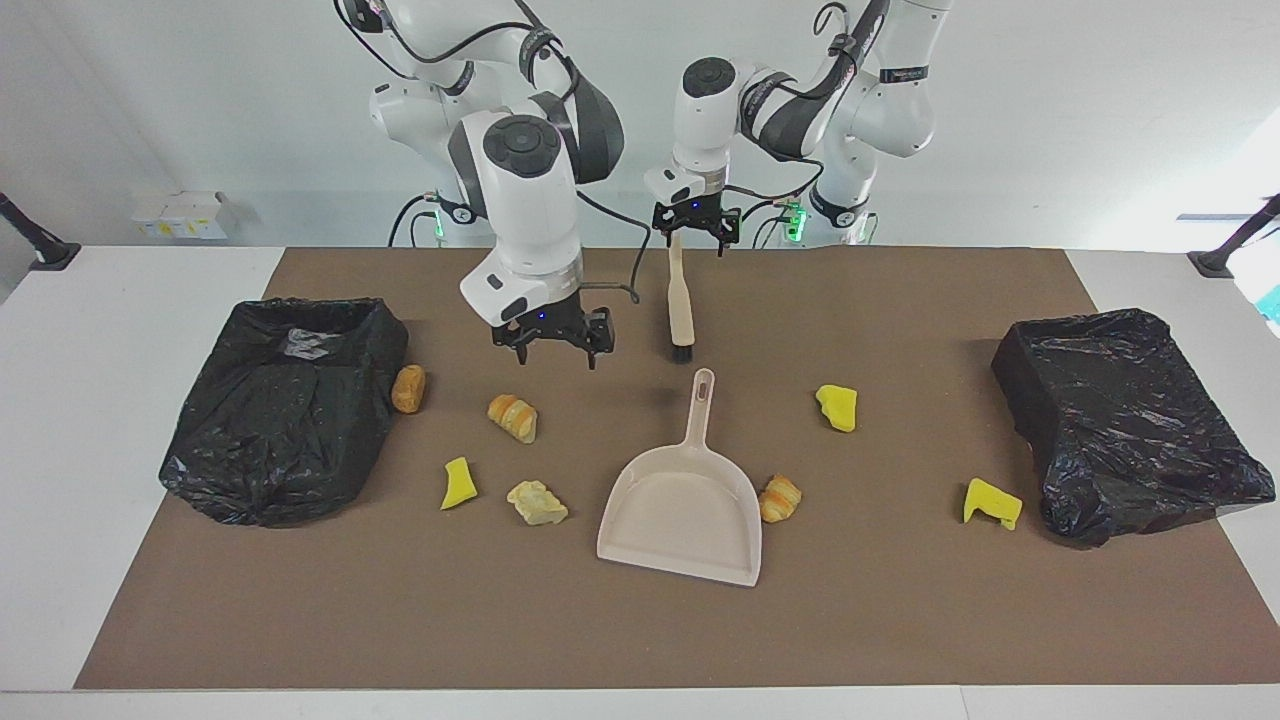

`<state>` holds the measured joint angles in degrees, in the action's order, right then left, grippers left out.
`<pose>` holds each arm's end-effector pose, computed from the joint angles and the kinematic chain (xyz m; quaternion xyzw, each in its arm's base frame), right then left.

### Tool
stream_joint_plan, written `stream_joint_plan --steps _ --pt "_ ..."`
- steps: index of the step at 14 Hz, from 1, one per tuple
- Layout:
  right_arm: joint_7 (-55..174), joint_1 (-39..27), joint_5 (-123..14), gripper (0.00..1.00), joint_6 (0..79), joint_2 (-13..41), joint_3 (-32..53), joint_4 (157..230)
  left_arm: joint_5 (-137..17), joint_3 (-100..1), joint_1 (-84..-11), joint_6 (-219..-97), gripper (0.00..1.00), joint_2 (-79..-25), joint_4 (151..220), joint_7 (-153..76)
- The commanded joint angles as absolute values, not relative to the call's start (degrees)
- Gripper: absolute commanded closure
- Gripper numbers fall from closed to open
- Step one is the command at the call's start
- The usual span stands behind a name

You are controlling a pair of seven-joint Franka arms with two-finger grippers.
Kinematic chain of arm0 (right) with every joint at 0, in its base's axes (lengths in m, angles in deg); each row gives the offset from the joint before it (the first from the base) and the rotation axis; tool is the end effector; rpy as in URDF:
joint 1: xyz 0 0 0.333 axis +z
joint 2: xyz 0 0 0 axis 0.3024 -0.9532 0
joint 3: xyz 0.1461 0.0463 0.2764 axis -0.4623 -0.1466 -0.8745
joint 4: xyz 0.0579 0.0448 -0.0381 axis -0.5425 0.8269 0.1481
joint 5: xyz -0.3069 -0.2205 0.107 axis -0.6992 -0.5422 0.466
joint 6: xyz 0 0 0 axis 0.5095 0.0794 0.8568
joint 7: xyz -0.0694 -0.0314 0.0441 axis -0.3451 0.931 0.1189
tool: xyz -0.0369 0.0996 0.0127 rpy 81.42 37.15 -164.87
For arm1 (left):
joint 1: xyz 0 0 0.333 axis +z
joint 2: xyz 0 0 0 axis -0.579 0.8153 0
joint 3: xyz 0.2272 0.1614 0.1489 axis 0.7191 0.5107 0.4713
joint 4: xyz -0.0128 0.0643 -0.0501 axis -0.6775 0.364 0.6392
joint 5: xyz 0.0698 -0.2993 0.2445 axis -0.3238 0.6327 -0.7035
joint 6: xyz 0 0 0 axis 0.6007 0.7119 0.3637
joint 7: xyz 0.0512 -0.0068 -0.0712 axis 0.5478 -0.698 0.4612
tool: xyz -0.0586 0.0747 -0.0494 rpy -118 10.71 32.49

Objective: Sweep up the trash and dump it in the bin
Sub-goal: 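Reach the right gripper to the beige dustpan handle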

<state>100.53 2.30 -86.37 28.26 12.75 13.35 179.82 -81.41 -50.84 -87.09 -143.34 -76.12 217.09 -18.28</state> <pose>0.5924 0.2605 0.4777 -0.9974 0.0718 0.0009 0.0006 0.2444 -0.3680 0.3840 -0.9868 0.1593 0.0297 0.0058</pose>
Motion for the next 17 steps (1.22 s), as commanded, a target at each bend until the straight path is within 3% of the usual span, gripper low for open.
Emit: stream_joint_plan --steps 1,5,10,15,16,17 --pt "105.7 3.6 -82.1 0.0 29.9 10.2 13.5 178.5 -81.1 -49.9 -89.9 -146.6 0.0 -76.4 219.7 -15.7" --pt "111.6 7.1 -81.1 0.0 34.2 7.0 13.5 178.4 -80.8 -49.9 -91.0 -148.7 0.0 -75.2 220.4 -15.0" --pt "119.3 12.9 -81.9 0.0 35.5 -1.6 13.9 170.6 -77.2 -49.8 -91.4 -149.1 0.0 -74.3 220.4 -14.6" --pt "122.3 15.4 -82.4 0.0 40.5 -5.3 14.4 169.6 -75.5 -49.8 -91.5 -149.2 0.02 -73.9 220.4 -14.5" --pt "122.6 15.6 -83.8 0.0 40.6 -5.8 14.3 169.5 -75.2 -49.8 -91.5 -149.2 0.14 -73.9 220.4 -14.5" --pt "123.6 16.0 -85.0 0.01 41.3 -6.2 14.0 169.8 -75.2 -49.8 -91.4 -149.1 0.37 -73.9 220.4 -14.5"
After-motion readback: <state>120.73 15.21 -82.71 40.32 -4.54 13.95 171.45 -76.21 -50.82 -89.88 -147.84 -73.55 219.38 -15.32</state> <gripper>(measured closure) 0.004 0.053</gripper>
